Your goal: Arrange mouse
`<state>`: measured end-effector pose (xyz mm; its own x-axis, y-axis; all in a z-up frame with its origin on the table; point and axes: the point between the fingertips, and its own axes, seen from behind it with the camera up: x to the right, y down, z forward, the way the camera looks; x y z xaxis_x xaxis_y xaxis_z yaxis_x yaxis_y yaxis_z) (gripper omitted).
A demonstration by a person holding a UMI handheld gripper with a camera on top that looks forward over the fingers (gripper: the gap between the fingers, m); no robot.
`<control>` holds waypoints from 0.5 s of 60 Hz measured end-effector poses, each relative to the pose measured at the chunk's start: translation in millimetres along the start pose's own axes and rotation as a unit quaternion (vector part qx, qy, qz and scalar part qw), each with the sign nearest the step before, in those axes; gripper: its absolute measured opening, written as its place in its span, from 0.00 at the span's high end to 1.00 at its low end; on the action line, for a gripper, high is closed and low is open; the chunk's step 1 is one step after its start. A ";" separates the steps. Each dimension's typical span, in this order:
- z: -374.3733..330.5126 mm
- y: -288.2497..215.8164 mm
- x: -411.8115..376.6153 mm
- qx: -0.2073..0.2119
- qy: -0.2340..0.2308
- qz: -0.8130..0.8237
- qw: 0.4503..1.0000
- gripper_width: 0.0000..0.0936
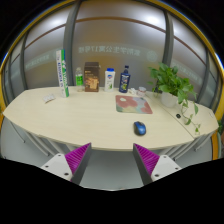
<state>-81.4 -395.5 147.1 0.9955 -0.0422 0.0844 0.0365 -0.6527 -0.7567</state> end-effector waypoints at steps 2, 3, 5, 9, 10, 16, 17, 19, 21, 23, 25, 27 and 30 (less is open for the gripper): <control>14.5 9.3 18.8 -0.004 0.008 0.002 1.000 0.09; 21.6 13.3 27.7 -0.006 0.012 0.003 1.000 0.09; 34.7 19.0 44.3 -0.009 0.019 0.005 1.000 0.09; 61.9 22.9 74.4 -0.008 0.030 0.011 0.999 0.09; 68.8 23.6 81.0 -0.008 0.031 0.012 0.999 0.09; 114.3 14.5 111.3 0.009 0.026 0.011 1.000 0.09; 122.3 13.6 115.5 0.010 0.025 0.010 1.000 0.09; 138.3 12.1 123.1 0.009 0.022 0.007 1.000 0.09; 153.4 9.4 129.6 0.008 0.019 0.005 1.000 0.09; 168.2 5.7 134.4 0.009 0.016 0.003 1.000 0.09; 182.7 3.3 138.0 0.008 0.013 0.001 1.000 0.09; 196.7 0.9 140.0 0.007 0.009 0.001 1.000 0.09; 215.6 -1.2 141.8 0.003 0.002 0.001 1.000 0.10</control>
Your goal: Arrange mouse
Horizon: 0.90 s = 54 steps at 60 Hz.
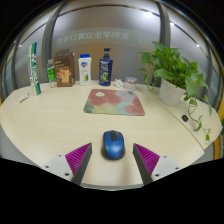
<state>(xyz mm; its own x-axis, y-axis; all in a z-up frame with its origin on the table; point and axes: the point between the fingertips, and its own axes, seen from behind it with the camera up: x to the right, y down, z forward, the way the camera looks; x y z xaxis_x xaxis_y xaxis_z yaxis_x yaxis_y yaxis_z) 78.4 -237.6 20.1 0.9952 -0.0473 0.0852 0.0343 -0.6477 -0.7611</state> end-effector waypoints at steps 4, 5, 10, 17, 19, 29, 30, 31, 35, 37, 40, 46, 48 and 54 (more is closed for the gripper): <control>21.3 1.1 -1.2 -0.008 -0.013 0.005 1.000 0.15; 26.1 1.6 -1.2 -0.010 -0.015 0.006 1.000 0.17; 43.5 7.6 -3.3 -0.025 -0.025 0.016 0.999 0.26; 49.6 2.0 -0.5 -0.016 -0.034 0.018 0.999 0.46; 50.0 1.6 -1.2 -0.015 -0.039 0.014 0.999 0.49; 47.8 -1.3 4.0 -0.036 -0.042 0.009 0.998 0.59; 46.1 -3.9 4.0 -0.036 -0.043 0.010 0.998 0.59; 44.8 -7.7 4.9 -0.036 -0.043 0.011 0.998 0.58; 36.8 -36.8 11.8 -0.019 -0.042 0.014 0.999 0.59; 34.0 -59.7 17.8 -0.005 -0.043 0.017 0.999 0.58; 30.0 -97.0 24.3 0.022 -0.040 0.020 0.999 0.58; 35.2 -177.4 37.8 0.078 -0.035 0.029 0.996 0.58; 40.7 -204.2 41.7 0.095 -0.033 0.033 0.994 0.58; 76.3 -248.4 41.2 0.121 -0.034 0.033 0.992 0.59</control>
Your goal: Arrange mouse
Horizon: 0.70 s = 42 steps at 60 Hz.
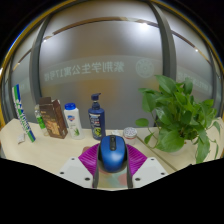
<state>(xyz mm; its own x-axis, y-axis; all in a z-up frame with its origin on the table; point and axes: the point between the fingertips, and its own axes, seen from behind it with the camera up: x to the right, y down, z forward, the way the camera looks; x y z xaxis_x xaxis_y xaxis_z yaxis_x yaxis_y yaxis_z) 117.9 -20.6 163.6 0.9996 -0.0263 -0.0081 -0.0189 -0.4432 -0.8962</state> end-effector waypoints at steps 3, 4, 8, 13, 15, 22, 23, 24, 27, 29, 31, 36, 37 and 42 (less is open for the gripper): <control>27.2 3.0 -1.5 -0.007 -0.002 -0.002 1.000 0.59; 35.3 5.1 -1.9 -0.016 -0.001 -0.002 1.000 0.59; 71.6 34.6 -3.9 -0.051 0.002 -0.016 0.999 0.59; 105.0 79.0 -11.4 -0.095 -0.006 -0.010 0.995 0.59; 113.3 95.1 -12.4 -0.114 -0.007 -0.007 0.993 0.59; 130.7 127.6 -8.7 -0.143 -0.002 -0.007 0.990 0.54; 131.6 131.1 -9.8 -0.145 -0.002 -0.005 0.989 0.52; 131.1 131.1 -10.6 -0.149 -0.003 -0.003 0.989 0.50; 129.1 127.6 -11.4 -0.142 -0.007 -0.003 0.990 0.46; 125.9 126.6 -11.1 -0.144 -0.008 -0.002 0.990 0.40; 121.3 123.4 -11.2 -0.144 -0.008 -0.003 0.990 0.29; 101.8 109.7 -11.4 -0.140 -0.005 -0.010 0.990 0.11; 96.4 105.7 -11.5 -0.137 -0.003 -0.011 0.991 0.11; 62.7 86.4 -15.0 -0.122 0.002 -0.019 0.992 0.08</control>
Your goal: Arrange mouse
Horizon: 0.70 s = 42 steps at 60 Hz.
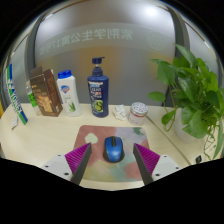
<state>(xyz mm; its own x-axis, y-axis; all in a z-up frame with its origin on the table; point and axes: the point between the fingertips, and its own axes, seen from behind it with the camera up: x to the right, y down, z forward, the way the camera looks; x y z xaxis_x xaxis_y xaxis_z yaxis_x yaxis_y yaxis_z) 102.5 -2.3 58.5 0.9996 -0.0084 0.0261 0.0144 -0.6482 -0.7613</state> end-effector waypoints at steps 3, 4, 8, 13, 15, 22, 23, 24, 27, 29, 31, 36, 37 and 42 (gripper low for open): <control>-25.8 -4.9 -1.8 0.008 0.001 -0.004 1.000 0.09; -35.4 -6.5 -3.0 0.010 0.004 -0.005 1.000 0.09; -75.5 -7.6 -10.0 0.016 0.008 -0.003 1.000 0.08; -124.6 -6.5 -19.1 0.029 0.011 -0.005 1.000 0.09; -143.7 -3.1 -22.6 0.032 0.013 -0.008 0.999 0.09; -203.8 14.3 -32.0 0.044 0.022 -0.005 0.999 0.09; -211.3 17.2 -32.7 0.045 0.024 -0.006 0.999 0.09; -218.4 20.1 -33.0 0.046 0.027 -0.006 0.999 0.09; -239.6 28.3 -34.6 0.052 0.034 -0.006 0.998 0.09; -252.6 33.8 -36.6 0.054 0.036 -0.006 0.998 0.09; -263.6 39.8 -38.4 0.056 0.038 -0.006 0.998 0.09; -286.9 53.1 -38.6 0.059 0.045 -0.004 0.997 0.09; -291.0 55.6 -38.4 0.059 0.046 -0.004 0.997 0.09; -308.2 64.6 -39.0 0.060 0.048 -0.003 0.997 0.09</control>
<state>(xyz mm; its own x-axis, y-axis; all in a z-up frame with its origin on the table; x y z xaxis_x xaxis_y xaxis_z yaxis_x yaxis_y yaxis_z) 57.3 -278.5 207.9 0.9927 -0.0813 0.0889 0.0294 -0.5521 -0.8333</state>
